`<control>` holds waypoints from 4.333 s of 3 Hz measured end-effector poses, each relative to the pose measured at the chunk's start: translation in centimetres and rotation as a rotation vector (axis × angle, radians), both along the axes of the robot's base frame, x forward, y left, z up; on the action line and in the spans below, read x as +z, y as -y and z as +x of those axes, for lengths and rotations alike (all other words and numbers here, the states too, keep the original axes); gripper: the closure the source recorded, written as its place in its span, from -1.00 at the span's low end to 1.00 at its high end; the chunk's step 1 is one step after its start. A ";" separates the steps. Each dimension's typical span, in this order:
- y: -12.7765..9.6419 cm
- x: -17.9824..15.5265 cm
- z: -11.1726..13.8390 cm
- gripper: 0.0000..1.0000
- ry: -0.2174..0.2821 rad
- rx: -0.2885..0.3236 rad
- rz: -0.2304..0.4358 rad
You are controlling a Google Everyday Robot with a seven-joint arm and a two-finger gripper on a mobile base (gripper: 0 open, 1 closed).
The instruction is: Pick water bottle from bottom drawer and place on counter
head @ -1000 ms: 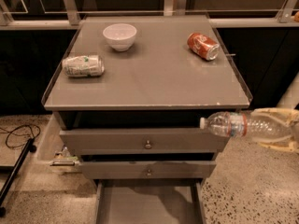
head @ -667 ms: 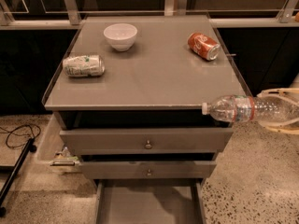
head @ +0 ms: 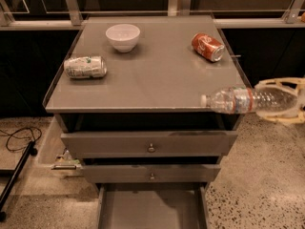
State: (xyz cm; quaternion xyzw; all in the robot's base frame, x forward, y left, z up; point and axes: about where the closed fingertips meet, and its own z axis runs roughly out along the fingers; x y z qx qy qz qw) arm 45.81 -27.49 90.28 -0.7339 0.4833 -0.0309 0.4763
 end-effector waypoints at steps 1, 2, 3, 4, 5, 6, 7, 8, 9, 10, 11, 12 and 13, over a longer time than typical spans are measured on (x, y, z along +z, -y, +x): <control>-0.7 0.9 4.7 1.00 -0.030 0.067 0.013; -2.3 1.6 9.5 1.00 -0.062 0.134 0.021; -3.6 2.1 13.1 1.00 -0.085 0.163 0.037; -3.4 3.3 14.8 1.00 -0.102 0.065 0.040; -4.0 2.0 16.3 1.00 -0.132 -0.016 0.069; -5.2 -0.1 16.9 1.00 -0.183 -0.035 0.098; -7.5 -2.8 17.3 1.00 -0.249 -0.016 0.116; -10.4 -4.3 17.5 1.00 -0.288 0.024 0.109; -12.1 -4.9 17.9 1.00 -0.302 0.040 0.097; -12.1 -4.9 17.9 0.49 -0.302 0.040 0.097; -12.1 -4.9 17.9 0.03 -0.302 0.040 0.097; -12.1 -4.9 17.9 -0.47 -0.302 0.040 0.097; -12.1 -4.9 17.9 -0.93 -0.302 0.040 0.097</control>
Offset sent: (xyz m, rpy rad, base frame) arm 0.1617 0.0508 0.0328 0.0271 0.0891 0.2355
